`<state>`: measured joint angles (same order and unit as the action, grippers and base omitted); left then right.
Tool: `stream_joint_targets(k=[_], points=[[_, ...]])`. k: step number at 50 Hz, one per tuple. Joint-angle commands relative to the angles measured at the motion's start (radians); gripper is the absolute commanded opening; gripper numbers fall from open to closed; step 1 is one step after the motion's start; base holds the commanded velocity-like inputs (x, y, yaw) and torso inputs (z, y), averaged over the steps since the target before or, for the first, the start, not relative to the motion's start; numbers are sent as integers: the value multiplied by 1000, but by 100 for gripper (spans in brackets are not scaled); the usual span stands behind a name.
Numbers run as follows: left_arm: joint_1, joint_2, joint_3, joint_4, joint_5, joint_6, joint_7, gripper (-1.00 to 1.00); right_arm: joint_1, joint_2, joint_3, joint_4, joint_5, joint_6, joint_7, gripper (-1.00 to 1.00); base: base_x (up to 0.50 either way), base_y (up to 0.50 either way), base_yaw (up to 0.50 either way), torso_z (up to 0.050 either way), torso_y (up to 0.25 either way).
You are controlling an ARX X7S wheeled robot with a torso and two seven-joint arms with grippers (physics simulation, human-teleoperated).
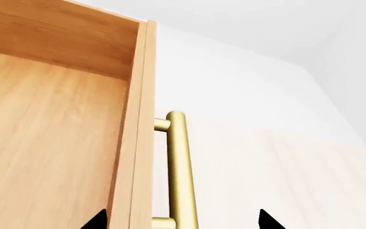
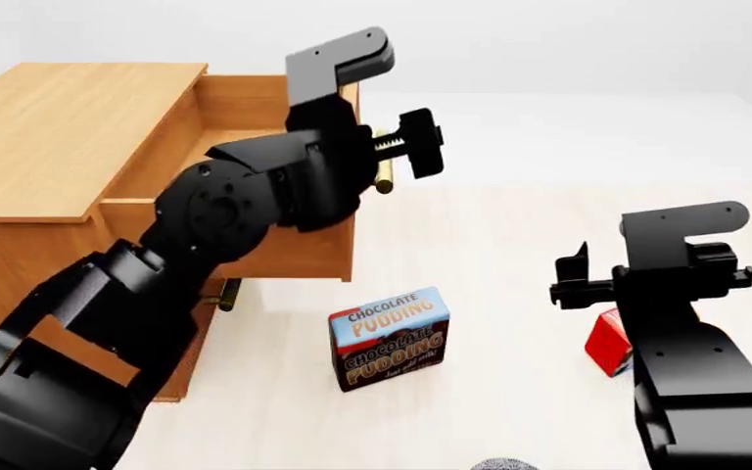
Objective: Put the bowl in the top drawer of the cabinet.
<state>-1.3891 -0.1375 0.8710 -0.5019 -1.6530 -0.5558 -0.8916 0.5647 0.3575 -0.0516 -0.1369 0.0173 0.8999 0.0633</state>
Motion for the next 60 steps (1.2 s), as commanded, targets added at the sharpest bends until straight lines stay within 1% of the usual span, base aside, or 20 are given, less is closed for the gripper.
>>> stream_joint_targets(k=[1, 5, 13, 22, 27, 35, 38, 46, 49, 53, 60], points=[[-117, 30, 26, 200, -100, 112, 131, 100, 0, 3, -6, 6, -4, -1, 4, 100, 0, 0, -6, 0, 0], [-138, 20, 31, 218, -67, 123, 140, 100, 3, 4, -15, -1, -6, 8, 4, 100, 0, 0, -6, 0, 0], [-170, -7, 33, 280, -17, 142, 121, 100, 5, 7, -27, -14, -9, 15, 4, 100, 1, -2, -5, 0, 1], [-144, -39, 28, 364, -15, 155, 89, 100, 5, 8, -31, -21, -8, 22, 6, 100, 0, 0, 0, 0, 0], [-100, -66, 31, 465, -47, 142, 64, 100, 4, 6, -29, -15, -8, 16, 10, 100, 0, 0, 0, 0, 0], [10, -135, 57, 644, -86, 123, 9, 100, 4, 10, -16, -33, -6, 29, 16, 100, 0, 0, 0, 0, 0], [47, -167, 81, 718, -75, 108, -18, 100, 9, 9, -9, -33, -5, 33, 21, 100, 0, 0, 0, 0, 0], [165, -257, 100, 931, -100, 106, -45, 100, 12, 8, 19, -36, -2, 30, 35, 100, 0, 0, 0, 0, 0], [210, -290, 104, 1005, -78, 117, -66, 100, 11, 5, 37, -27, 2, 25, 43, 100, 0, 0, 0, 0, 0], [288, -341, 105, 1064, -70, 138, -43, 100, 13, -3, 61, -27, 13, 20, 47, 100, 0, 0, 0, 0, 0], [389, -392, 115, 1148, -53, 162, -4, 100, 19, -11, 53, 5, 12, -1, 52, 100, 0, 0, 0, 0, 0]])
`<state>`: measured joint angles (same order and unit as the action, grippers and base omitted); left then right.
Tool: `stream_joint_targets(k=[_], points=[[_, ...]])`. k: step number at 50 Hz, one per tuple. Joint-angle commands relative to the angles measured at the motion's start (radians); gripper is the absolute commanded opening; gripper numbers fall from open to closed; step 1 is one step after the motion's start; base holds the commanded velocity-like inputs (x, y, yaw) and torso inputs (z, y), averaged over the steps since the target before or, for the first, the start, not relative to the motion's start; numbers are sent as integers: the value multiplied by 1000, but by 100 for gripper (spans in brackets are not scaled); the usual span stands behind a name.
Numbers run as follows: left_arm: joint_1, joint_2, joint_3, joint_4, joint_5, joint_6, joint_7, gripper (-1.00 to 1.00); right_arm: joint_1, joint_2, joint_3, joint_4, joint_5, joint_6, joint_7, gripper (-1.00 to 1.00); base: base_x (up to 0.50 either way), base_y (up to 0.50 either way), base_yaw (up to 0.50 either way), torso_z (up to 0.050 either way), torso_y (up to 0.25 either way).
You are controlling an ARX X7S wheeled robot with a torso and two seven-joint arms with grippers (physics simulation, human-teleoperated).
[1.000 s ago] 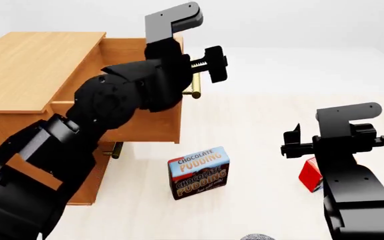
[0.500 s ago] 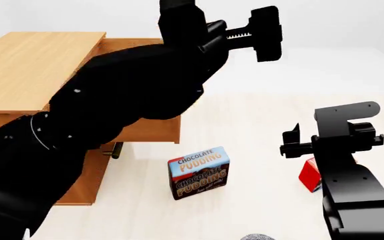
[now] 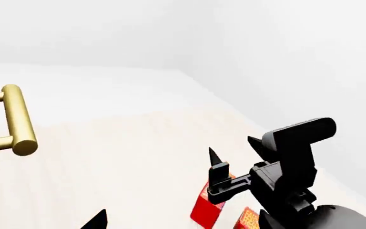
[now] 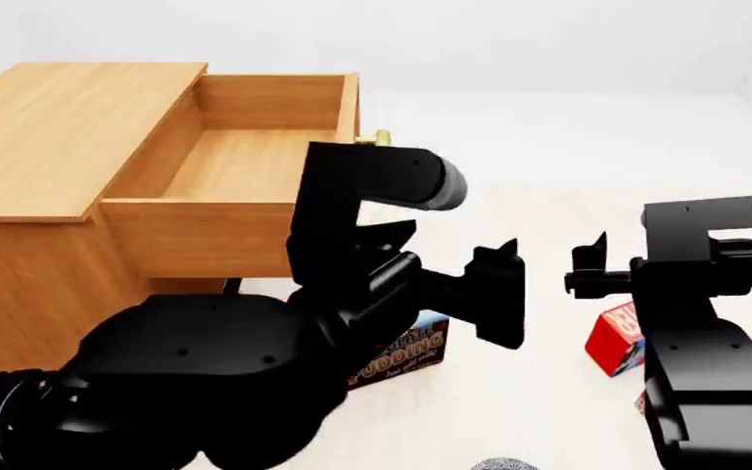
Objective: Put the bowl in the top drawer of the cabinet.
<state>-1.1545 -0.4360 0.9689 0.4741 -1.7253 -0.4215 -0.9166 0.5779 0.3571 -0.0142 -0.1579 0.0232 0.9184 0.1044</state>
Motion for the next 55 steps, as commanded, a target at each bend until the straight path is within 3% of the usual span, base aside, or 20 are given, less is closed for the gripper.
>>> stream_joint_targets(k=[1, 27, 55], points=[[172, -98, 24, 176, 28, 28, 32, 100, 6, -12, 12, 33, 6, -24, 11, 100, 0, 0, 0, 0, 0], [426, -120, 177, -67, 185, 20, 285, 100, 5, -30, -25, 80, 14, -69, 4, 100, 0, 0, 0, 0, 0], [497, -57, 243, -296, 235, 17, 378, 100, 0, -32, -41, 65, 20, -68, 7, 100, 0, 0, 0, 0, 0]])
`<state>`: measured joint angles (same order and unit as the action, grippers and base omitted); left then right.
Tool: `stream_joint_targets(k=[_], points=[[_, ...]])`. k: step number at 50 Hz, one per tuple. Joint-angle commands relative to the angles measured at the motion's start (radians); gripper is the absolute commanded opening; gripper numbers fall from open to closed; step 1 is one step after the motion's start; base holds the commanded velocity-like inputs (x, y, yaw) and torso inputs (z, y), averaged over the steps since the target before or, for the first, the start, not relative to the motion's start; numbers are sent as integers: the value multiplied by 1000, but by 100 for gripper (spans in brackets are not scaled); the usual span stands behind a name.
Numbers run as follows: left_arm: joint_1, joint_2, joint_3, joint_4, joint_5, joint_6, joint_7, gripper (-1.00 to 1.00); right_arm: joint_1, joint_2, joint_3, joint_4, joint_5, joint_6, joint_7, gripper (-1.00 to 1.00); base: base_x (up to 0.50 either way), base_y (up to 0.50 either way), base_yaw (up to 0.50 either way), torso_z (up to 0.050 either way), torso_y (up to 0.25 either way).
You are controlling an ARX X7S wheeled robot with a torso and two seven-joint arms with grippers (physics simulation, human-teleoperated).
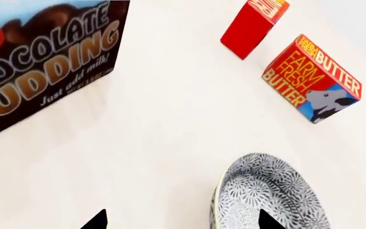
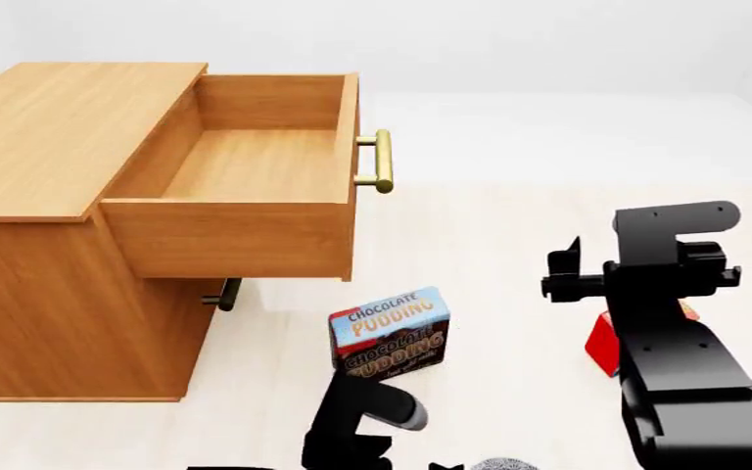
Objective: Put the bowl in the top drawer of the cabinet.
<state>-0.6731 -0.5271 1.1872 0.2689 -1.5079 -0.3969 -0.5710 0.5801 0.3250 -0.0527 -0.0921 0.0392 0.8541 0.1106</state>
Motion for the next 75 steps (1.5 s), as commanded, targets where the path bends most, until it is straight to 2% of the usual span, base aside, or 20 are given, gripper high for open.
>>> stream_joint_targets(k=[1, 18, 39, 61, 75], points=[[15, 39, 28, -100, 20, -10, 36, 100, -2, 0, -3, 1, 4, -5, 1, 100, 0, 0, 0, 0, 0], [16, 87, 61, -139, 31, -35, 52, 100, -2, -2, -8, 26, 8, -25, 2, 100, 0, 0, 0, 0, 0], [-18, 155, 88, -149, 45, -73, -8, 100, -7, 6, -7, 29, 20, -35, -5, 100, 0, 0, 0, 0, 0], [-27, 238, 149, -260, 123, -94, -27, 100, -33, 7, -4, -13, 39, -39, -13, 100, 0, 0, 0, 0, 0], [-18, 267, 172, -345, 163, -84, 3, 100, -47, 8, 3, -20, 50, -49, -14, 100, 0, 0, 0, 0, 0]])
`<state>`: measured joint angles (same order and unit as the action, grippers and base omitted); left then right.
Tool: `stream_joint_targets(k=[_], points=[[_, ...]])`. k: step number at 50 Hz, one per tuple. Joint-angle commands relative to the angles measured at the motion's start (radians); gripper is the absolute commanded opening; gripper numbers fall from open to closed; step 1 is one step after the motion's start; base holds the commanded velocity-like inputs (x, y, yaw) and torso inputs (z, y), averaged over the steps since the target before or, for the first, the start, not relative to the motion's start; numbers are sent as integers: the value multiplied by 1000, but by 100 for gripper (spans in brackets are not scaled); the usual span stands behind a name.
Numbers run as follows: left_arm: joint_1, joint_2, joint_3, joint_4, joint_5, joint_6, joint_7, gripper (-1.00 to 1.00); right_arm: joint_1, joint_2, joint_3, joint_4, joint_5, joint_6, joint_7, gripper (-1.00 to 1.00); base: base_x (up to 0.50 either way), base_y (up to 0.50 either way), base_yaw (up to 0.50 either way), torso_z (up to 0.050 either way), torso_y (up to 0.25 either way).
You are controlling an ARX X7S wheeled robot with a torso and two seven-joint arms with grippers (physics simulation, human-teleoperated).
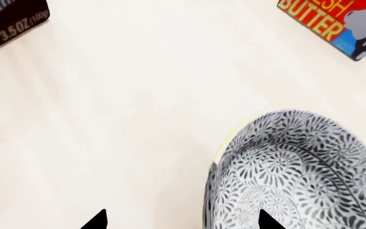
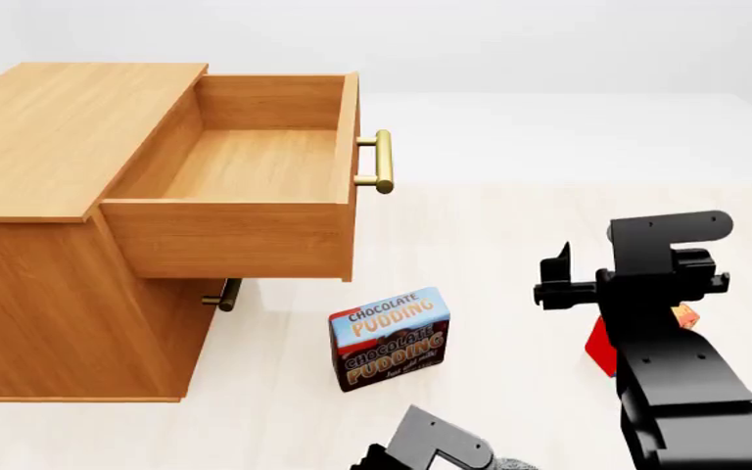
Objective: Put the bowl in the top drawer of the cabinet.
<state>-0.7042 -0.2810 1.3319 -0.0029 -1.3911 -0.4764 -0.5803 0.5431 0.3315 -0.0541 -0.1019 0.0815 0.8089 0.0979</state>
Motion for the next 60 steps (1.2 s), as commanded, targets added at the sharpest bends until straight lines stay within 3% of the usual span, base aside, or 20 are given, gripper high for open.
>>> stream_joint_targets(k=[1, 2, 9, 17, 31, 47, 60], points=[[14, 23, 27, -80, 46, -3, 14, 100, -11, 1, 5, -10, 8, -5, -1, 100, 0, 0, 0, 0, 0], [15, 25, 27, -87, 47, -2, 17, -100, -11, 1, 5, -10, 9, -5, -1, 100, 0, 0, 0, 0, 0], [17, 26, 20, -112, 59, 19, 36, -100, -14, 2, 2, -11, 11, -10, -3, 100, 0, 0, 0, 0, 0], [14, -18, -9, -15, 27, 32, 40, -100, -22, 5, 9, -19, 17, -16, -2, 100, 0, 0, 0, 0, 0], [-6, -160, -157, 231, -61, 128, 41, -100, -23, 6, 14, -27, 20, -13, 6, 100, 0, 0, 0, 0, 0], [-33, -261, -233, 344, 1, 196, 34, -100, -33, 15, 24, -45, 28, -3, 9, 100, 0, 0, 0, 0, 0], [-70, -364, -330, 420, -83, 232, 6, -100, -53, 19, 42, -52, 41, -13, 8, 100, 0, 0, 0, 0, 0]])
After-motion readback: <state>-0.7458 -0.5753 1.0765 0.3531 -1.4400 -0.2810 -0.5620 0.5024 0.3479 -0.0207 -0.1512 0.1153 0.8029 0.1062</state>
